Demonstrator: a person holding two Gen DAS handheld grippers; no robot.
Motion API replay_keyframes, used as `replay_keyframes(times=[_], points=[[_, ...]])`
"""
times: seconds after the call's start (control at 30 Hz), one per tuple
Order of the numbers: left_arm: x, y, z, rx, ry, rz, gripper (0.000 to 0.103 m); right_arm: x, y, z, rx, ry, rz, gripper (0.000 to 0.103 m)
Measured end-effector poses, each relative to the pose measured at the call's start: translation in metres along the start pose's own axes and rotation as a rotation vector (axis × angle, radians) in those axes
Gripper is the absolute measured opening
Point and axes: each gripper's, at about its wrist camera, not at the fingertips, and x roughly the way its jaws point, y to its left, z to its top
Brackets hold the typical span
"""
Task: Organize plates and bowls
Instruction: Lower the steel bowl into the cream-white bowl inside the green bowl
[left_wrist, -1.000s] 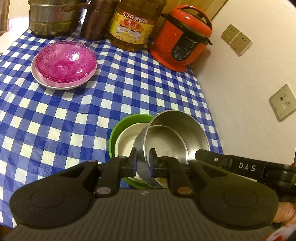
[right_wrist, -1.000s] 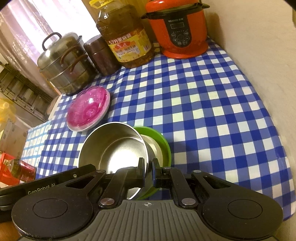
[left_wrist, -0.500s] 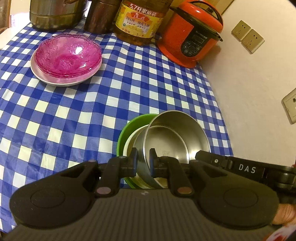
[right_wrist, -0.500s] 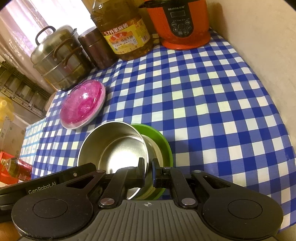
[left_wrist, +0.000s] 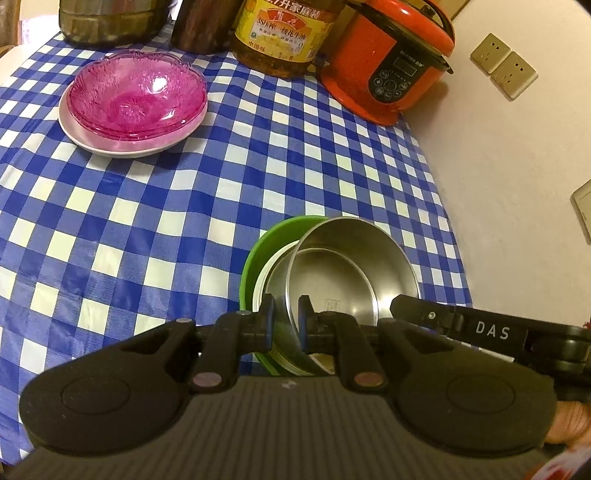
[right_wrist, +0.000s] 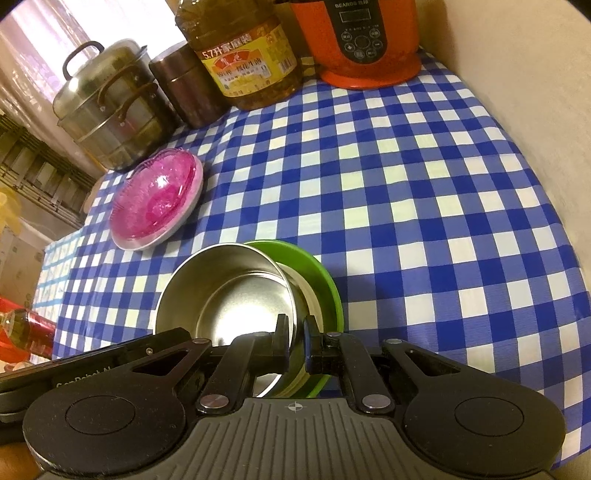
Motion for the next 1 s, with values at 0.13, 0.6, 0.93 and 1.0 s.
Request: replay_keyframes(times=[0.13,0.6,0.93,1.0], points=[[0.004,0.000,-0.001,0.002,0.005,0.003,0.011,0.001,0.000,0.000,-0.002,0.000,-0.001,0.007],[0.009,0.001,-0.004,0.020,0.009,0.015,0.012,0.007,0.000,-0.003,-0.033,-0.001,0.008,0.010],[-0.008,0.002,-0.004,0.017,-0.069,-0.005,0.022,-0.007,-0.012,-0.007,0.011,-0.084,0.076,0.047],[-0.011,0.003,-0.004,0.022,-0.092,-0.001,0.024,-0.009,-0.018,-0.008,0.026,-0.102,0.066,0.047]])
